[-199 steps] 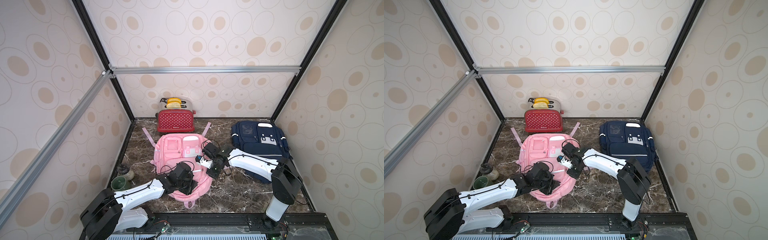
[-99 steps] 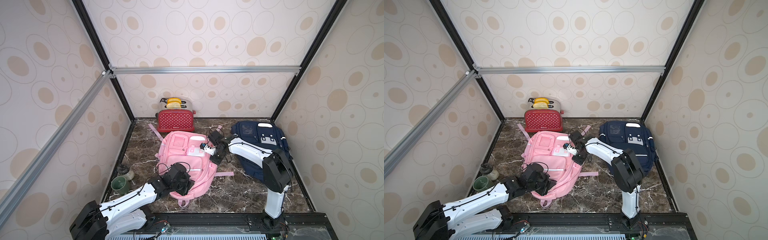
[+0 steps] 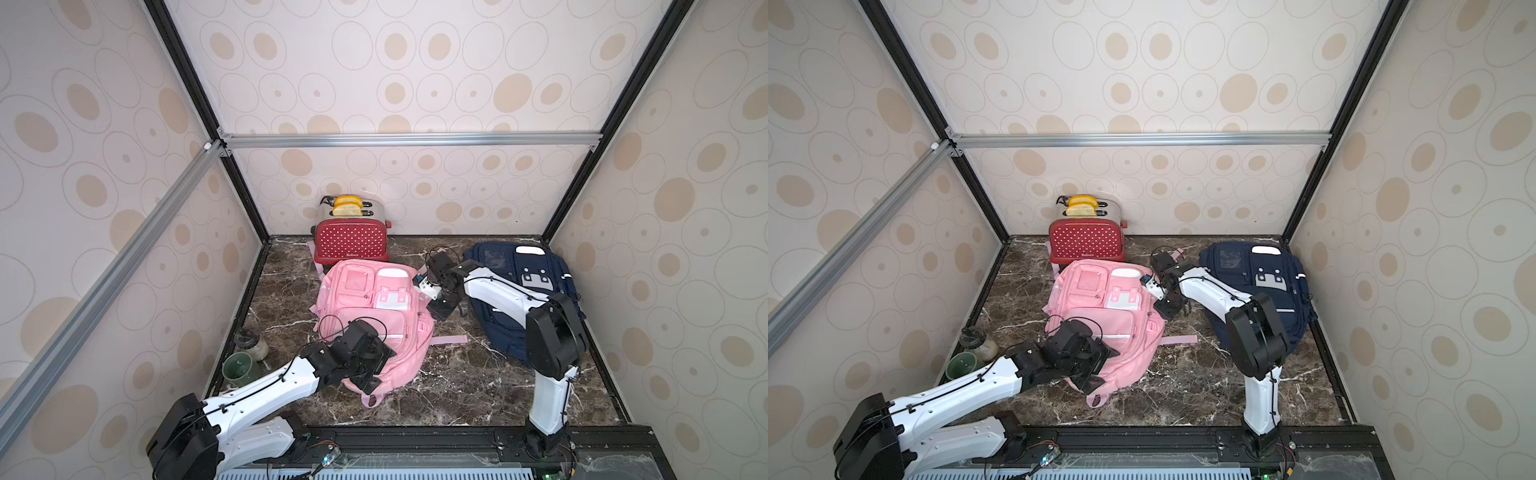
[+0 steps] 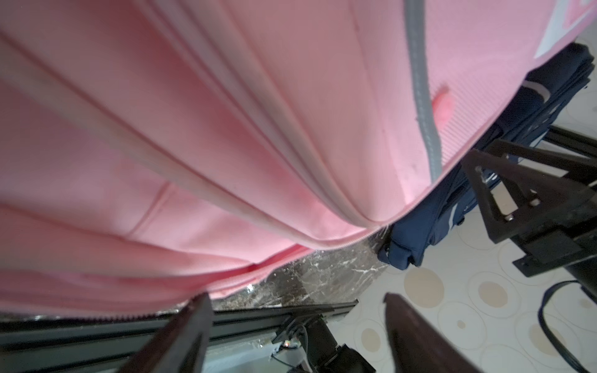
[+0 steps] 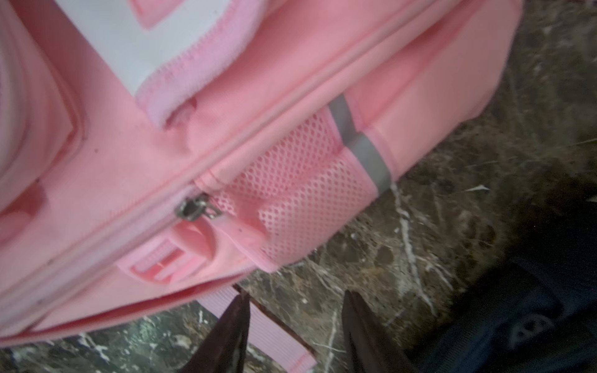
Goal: Zip up the backpack
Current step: Zip the zipper on the backpack, then adjust the backpack at the center of the board.
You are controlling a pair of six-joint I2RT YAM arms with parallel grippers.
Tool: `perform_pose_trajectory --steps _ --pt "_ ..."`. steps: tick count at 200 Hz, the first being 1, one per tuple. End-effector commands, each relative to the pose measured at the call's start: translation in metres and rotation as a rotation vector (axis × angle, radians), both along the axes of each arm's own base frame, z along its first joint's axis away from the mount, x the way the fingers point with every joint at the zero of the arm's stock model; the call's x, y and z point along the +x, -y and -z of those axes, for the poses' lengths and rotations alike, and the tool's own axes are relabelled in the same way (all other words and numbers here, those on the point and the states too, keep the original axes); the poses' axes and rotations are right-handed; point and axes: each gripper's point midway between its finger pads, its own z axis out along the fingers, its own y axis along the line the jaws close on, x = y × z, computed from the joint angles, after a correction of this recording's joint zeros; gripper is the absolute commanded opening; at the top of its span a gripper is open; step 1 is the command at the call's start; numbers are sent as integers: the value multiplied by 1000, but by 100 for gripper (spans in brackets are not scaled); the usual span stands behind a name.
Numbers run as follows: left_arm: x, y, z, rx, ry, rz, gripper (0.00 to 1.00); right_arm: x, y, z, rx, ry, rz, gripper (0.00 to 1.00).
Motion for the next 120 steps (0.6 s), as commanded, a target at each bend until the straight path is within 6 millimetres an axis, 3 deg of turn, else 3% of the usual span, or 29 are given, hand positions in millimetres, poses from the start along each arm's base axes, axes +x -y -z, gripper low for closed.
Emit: perform_pose_trajectory --steps 1,21,38,53,69,81,96,120 --pt "0 -12 -29 149 76 210 99 -17 4 -36 53 18 52 55" --pt "6 -40 -62 402 156 411 99 -35 -2 -59 151 -20 61 64" --pt "22 -89 -95 713 244 489 99 -53 -15 -79 287 -73 64 66" --pt "42 -136 -127 972 301 495 99 -80 -39 -93 469 -202 59 72" --pt "68 -173 -149 1125 324 487 99 -105 -61 -92 608 -349 81 75" --pt "88 -191 -146 1124 299 478 99 -118 -70 -79 618 -420 100 76" --pt "108 -219 -125 1064 202 433 98 -128 -75 -56 569 -496 117 77" --pt "133 -242 -87 1039 103 457 89 -123 -77 -25 465 -571 140 79"
